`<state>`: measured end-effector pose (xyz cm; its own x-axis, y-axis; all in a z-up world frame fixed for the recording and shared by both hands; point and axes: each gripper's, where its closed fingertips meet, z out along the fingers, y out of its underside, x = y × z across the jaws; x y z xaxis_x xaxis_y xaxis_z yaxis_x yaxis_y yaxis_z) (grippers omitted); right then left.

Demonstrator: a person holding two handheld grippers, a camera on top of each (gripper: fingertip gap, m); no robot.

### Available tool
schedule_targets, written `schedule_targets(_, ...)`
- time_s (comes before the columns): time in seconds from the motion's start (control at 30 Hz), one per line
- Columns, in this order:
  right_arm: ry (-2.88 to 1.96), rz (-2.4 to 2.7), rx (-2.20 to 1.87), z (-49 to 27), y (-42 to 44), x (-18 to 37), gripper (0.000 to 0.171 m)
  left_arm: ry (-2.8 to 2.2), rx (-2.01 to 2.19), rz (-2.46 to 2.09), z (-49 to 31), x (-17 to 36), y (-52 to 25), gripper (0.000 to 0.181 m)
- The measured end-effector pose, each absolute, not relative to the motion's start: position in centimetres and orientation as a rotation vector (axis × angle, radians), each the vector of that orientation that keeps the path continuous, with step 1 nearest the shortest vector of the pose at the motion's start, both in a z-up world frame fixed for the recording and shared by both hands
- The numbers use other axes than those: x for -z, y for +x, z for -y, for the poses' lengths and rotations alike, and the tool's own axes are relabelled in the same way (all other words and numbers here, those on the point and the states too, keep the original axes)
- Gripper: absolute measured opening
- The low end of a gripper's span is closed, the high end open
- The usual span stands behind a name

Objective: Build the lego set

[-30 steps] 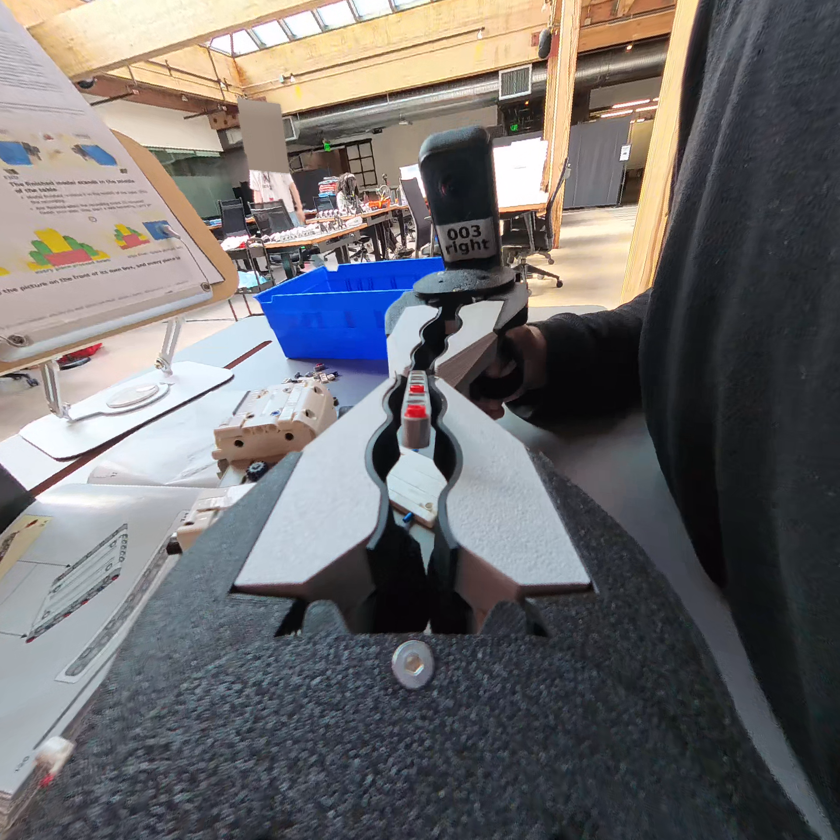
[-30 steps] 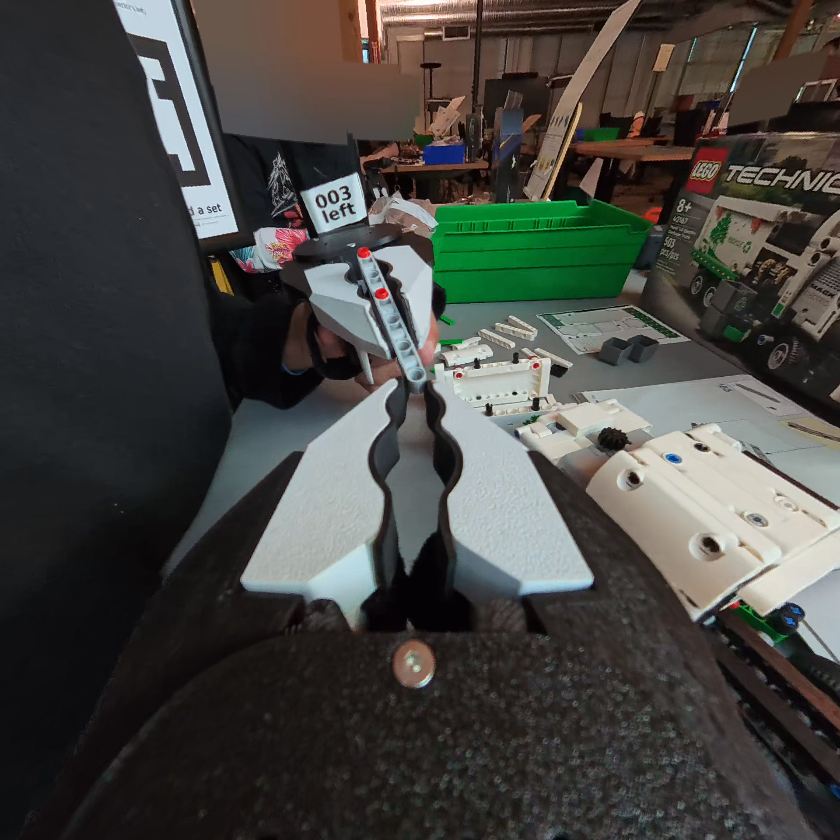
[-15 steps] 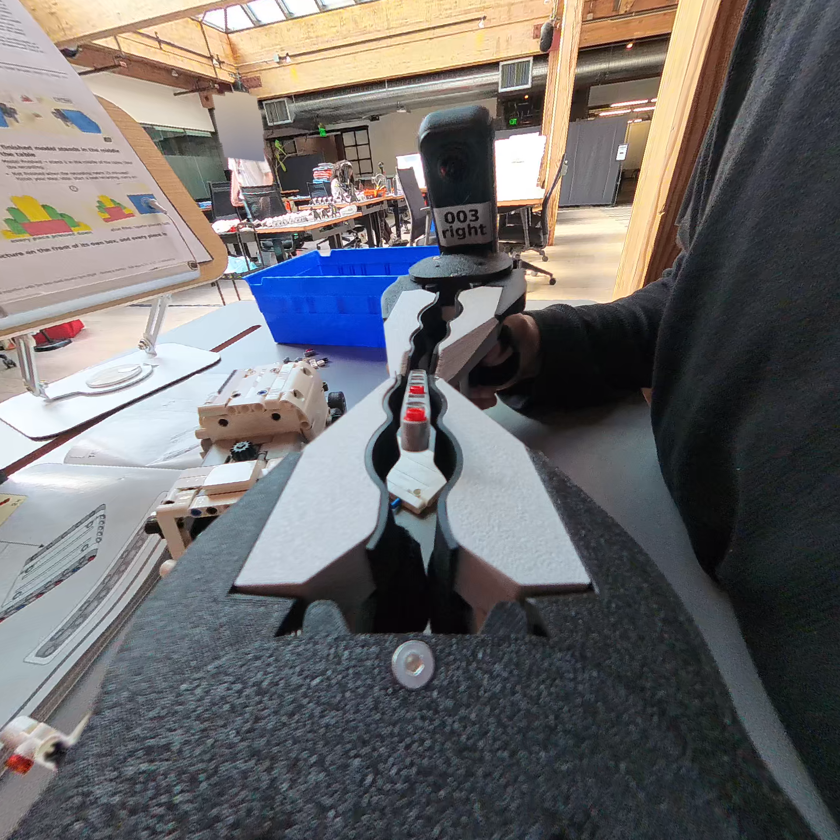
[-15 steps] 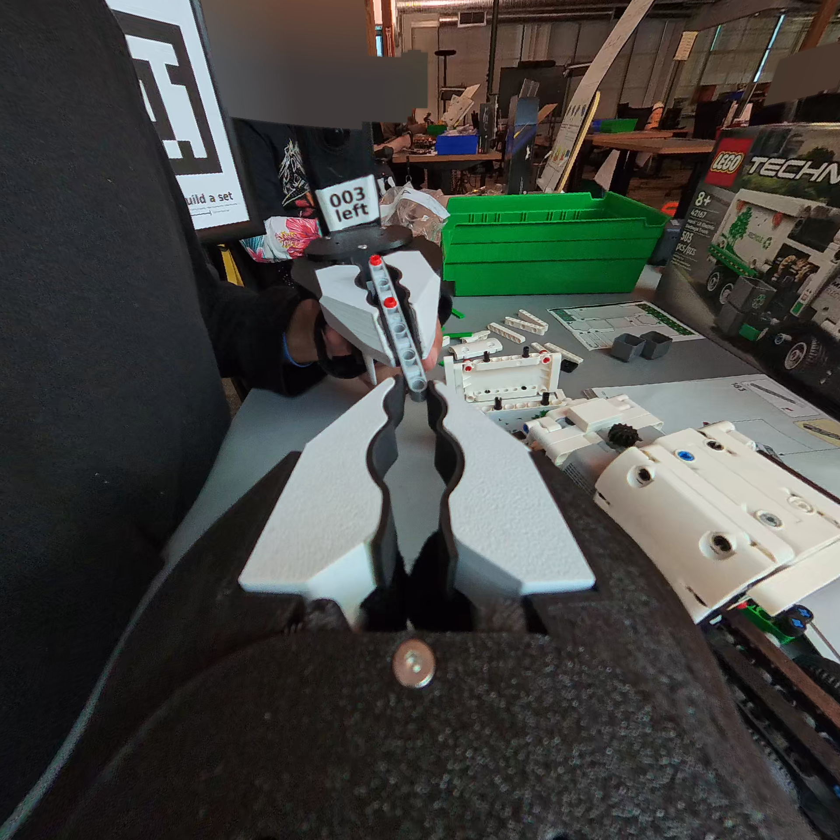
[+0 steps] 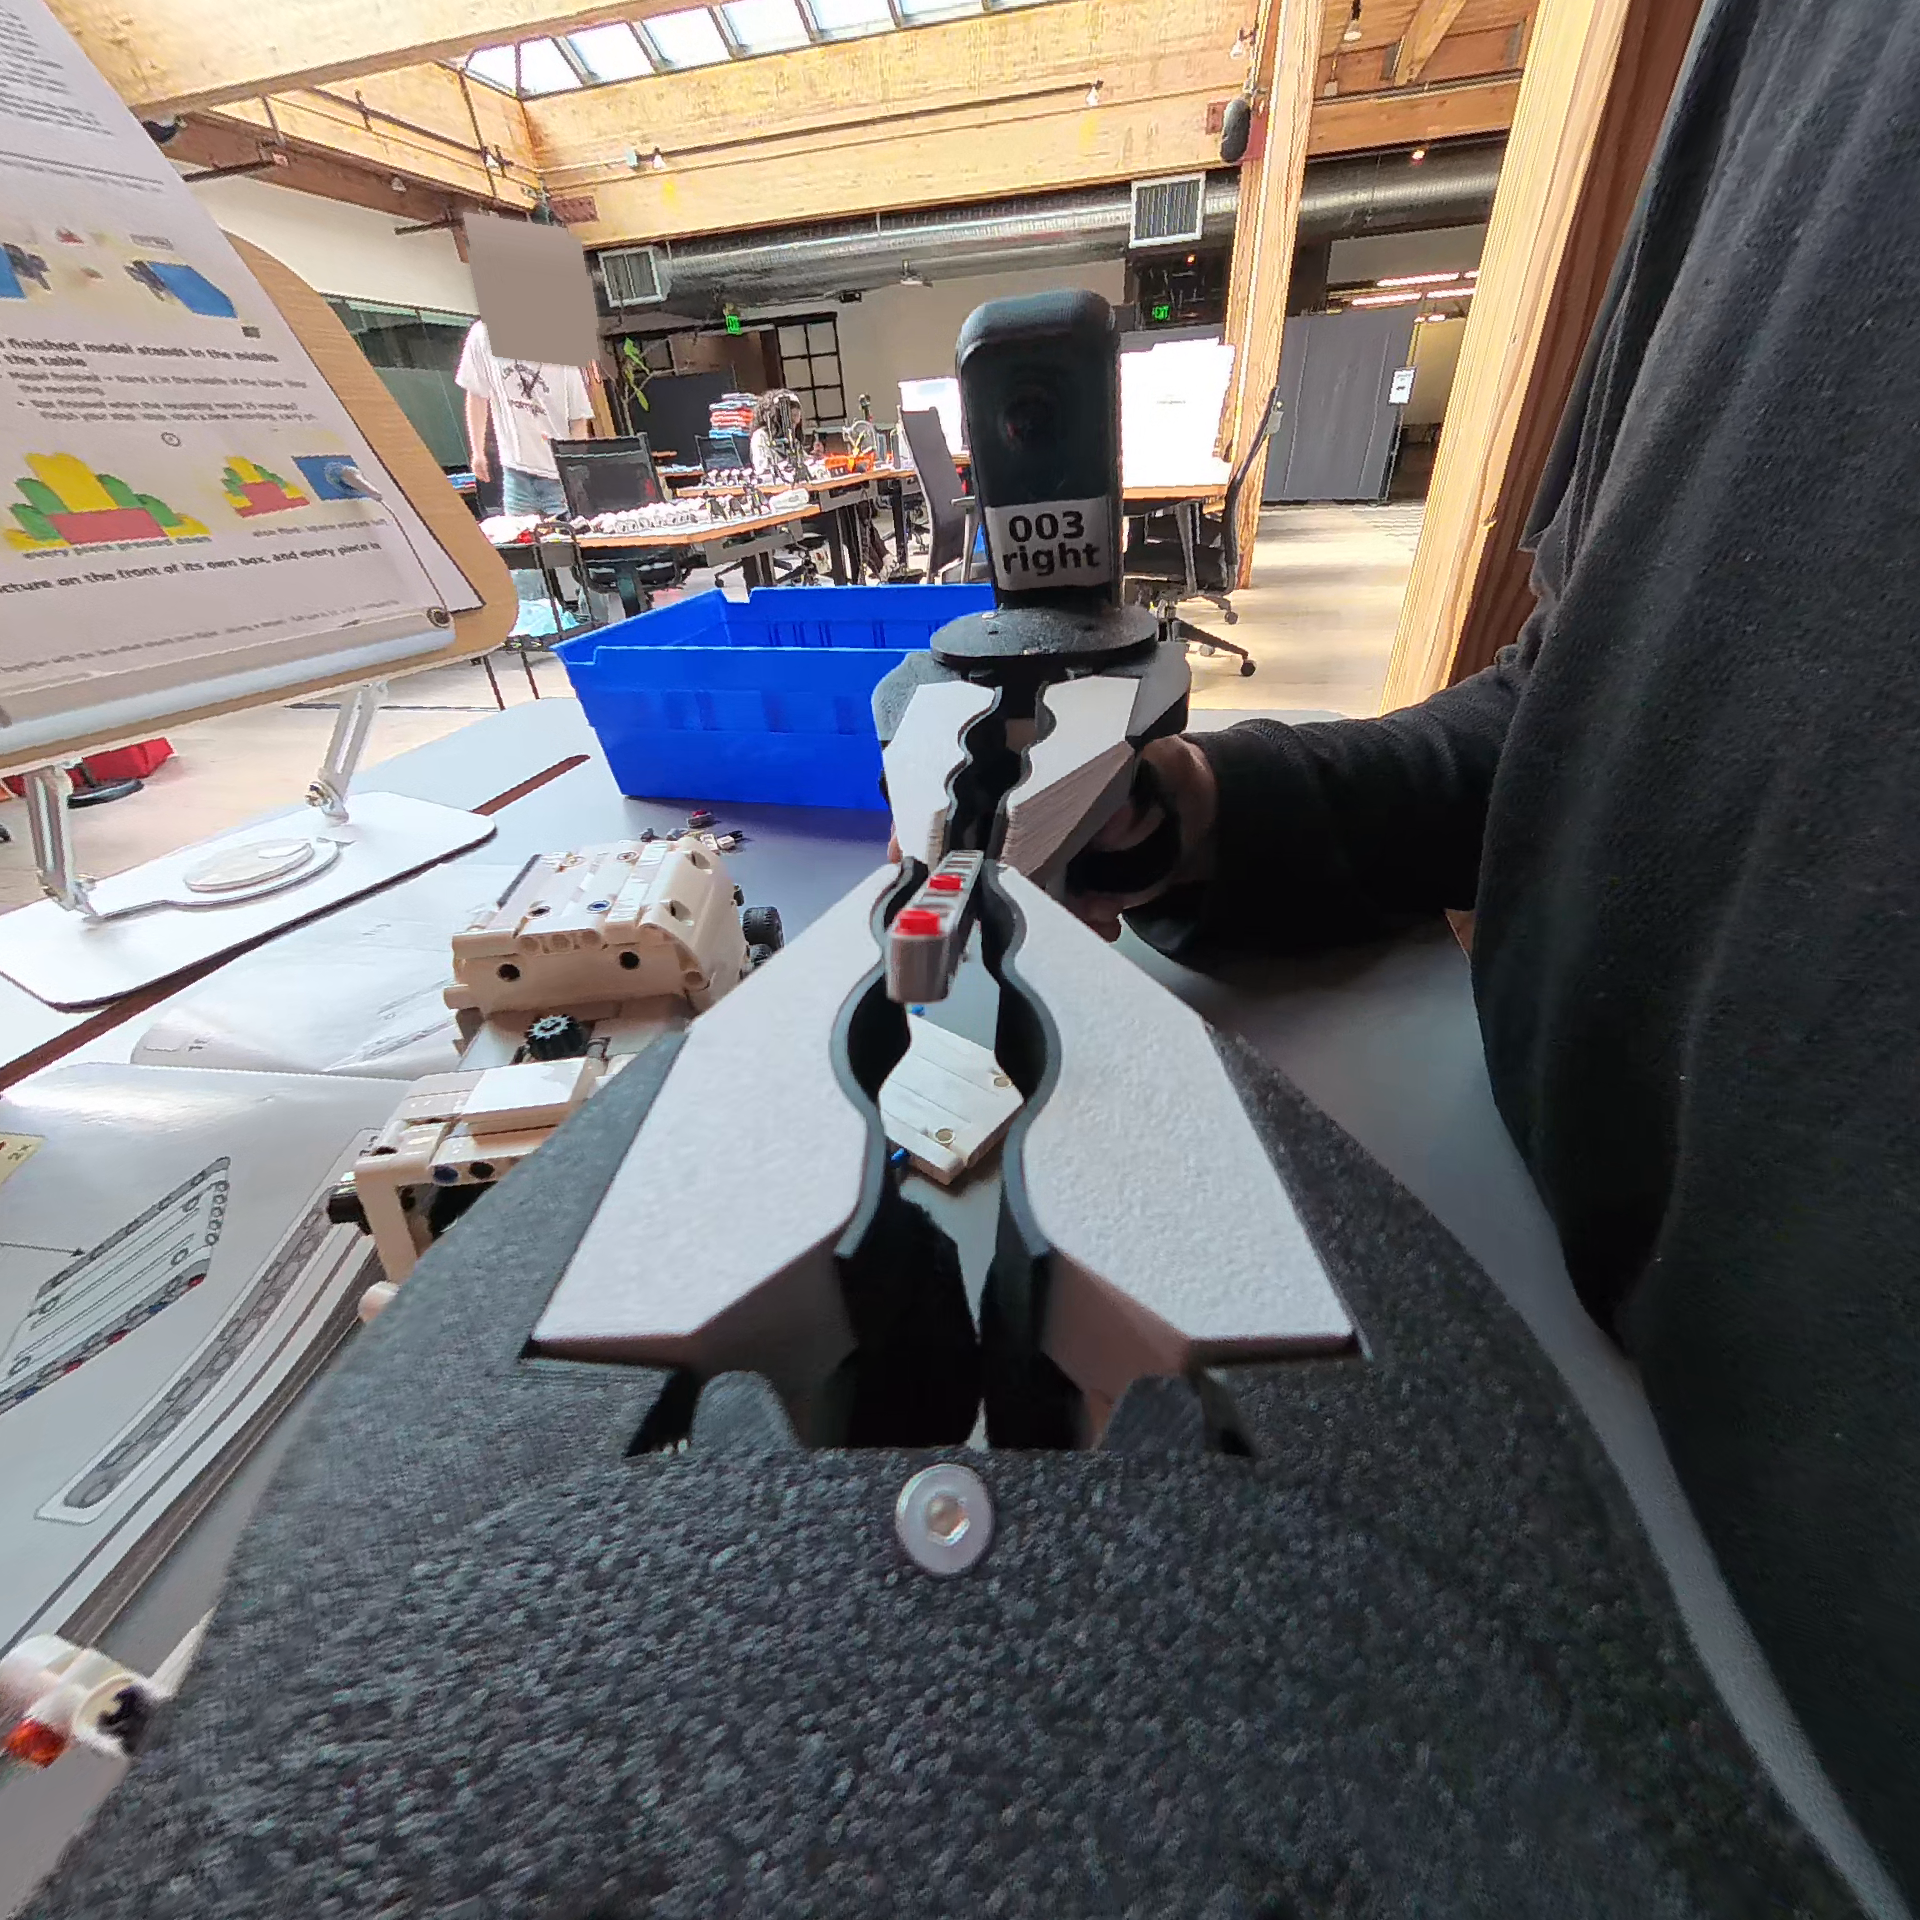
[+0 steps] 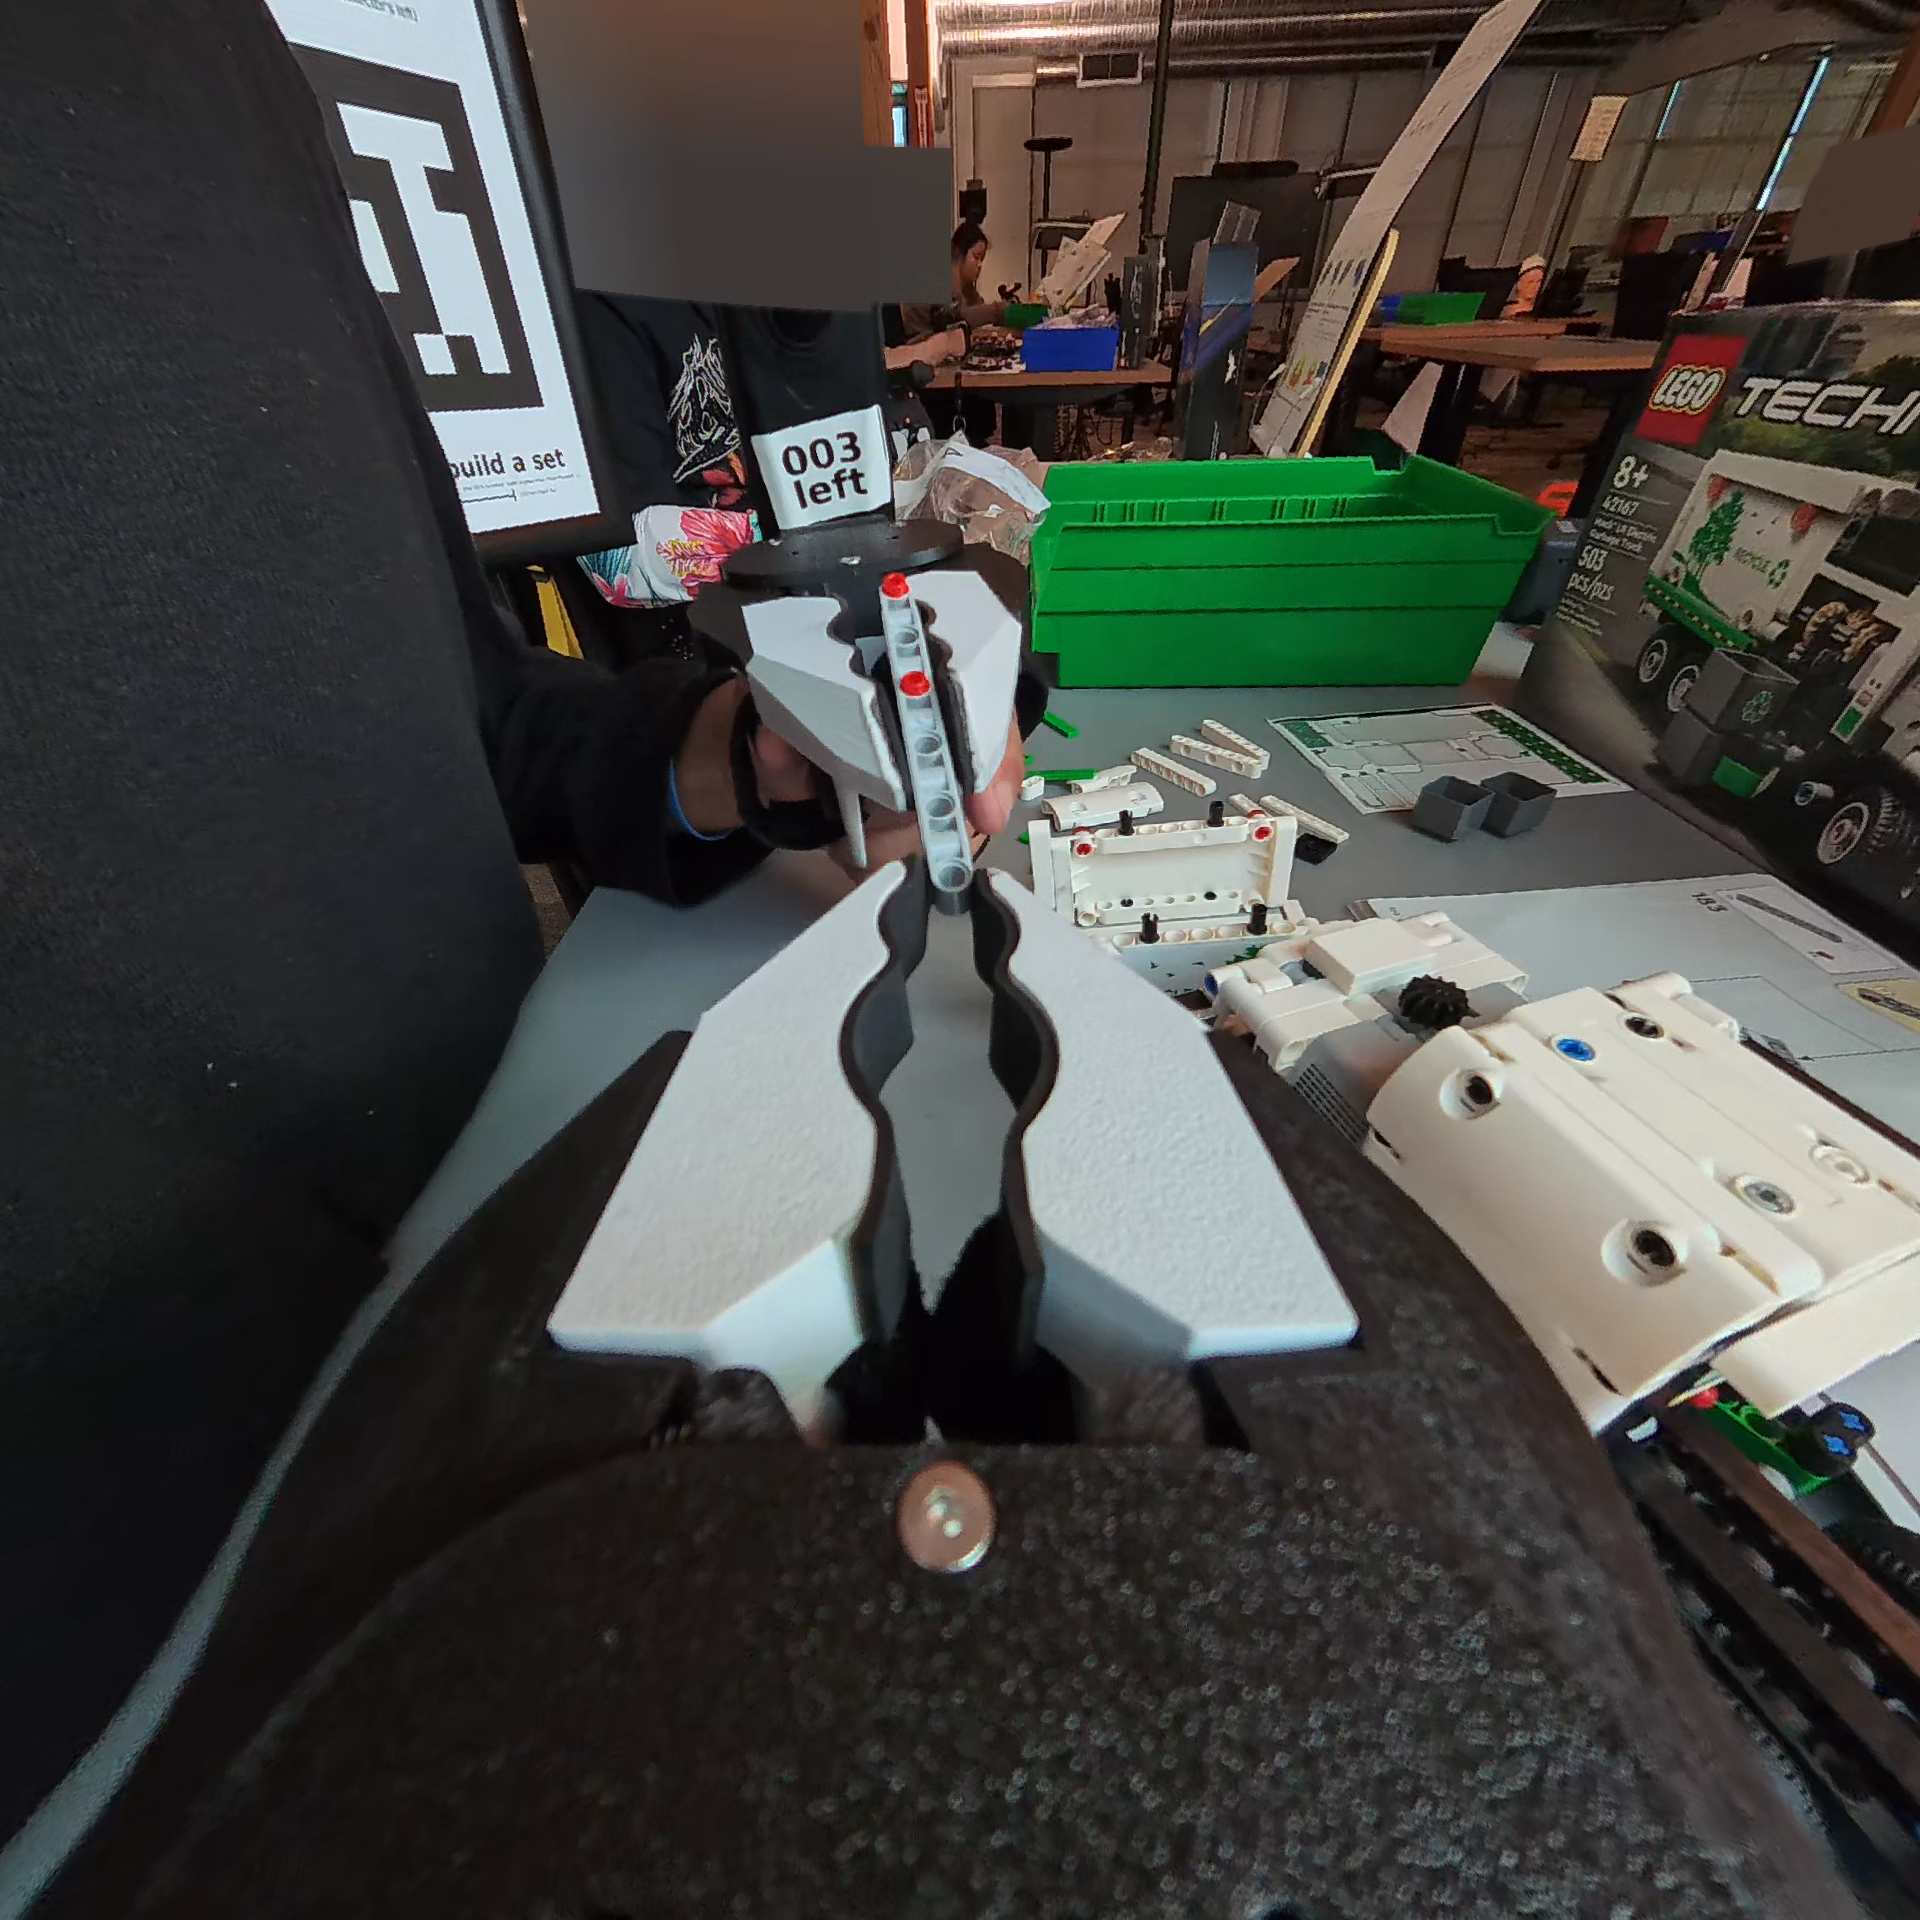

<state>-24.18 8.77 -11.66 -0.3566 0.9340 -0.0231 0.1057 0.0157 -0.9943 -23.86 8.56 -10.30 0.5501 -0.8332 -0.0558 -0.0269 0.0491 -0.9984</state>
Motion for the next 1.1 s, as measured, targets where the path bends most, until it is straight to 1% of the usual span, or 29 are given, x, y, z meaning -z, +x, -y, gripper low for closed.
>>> schedule_targets(0.27,-1.11,1.607,-1.393,-9.2,-23.4,11.7,0.009,-1.391,0.693,-0.833,-8.4,10.2,-23.6,0.006)
schedule_targets(0.4,-1.378,1.519,-1.2,-13.0,-19.3,11.0,0.017,-1.402,0.684,-0.814,-8.4,10.2,-23.9,0.006)
schedule_targets(0.47,-1.536,1.528,-1.057,-12.8,-16.5,12.9,0.021,-1.439,0.651,-0.813,-8.5,10.9,-23.7,0.005)
schedule_targets(0.57,-1.715,1.594,-0.855,-10.4,-13.6,17.7,0.019,-1.526,0.592,-0.811,-8.5,12.8,-23.2,0.005)
schedule_targets(0.63,-1.768,1.556,-0.825,-8.9,-12.8,19.4,0.017,-1.563,0.537,-0.813,-8.3,13.8,-22.6,0.005)
schedule_targets(0.83,-1.92,1.431,-0.714,-8.2,-12.1,21.4,0.011,-1.595,0.38,-0.86,-6.8,15.8,-21.4,0.005)
schedule_targets(0.97,-1.975,1.47,-0.589,-8.3,-11.7,22.9,0.01,-1.579,0.383,-0.848,-6.1,15.6,-21.3,0.005)
schedule_targets(1.1,-1.99,1.459,-0.554,-9.0,-11.5,23.0,0.008,-1.533,0.399,-0.825,-5.7,14.9,-21.6,0.005)
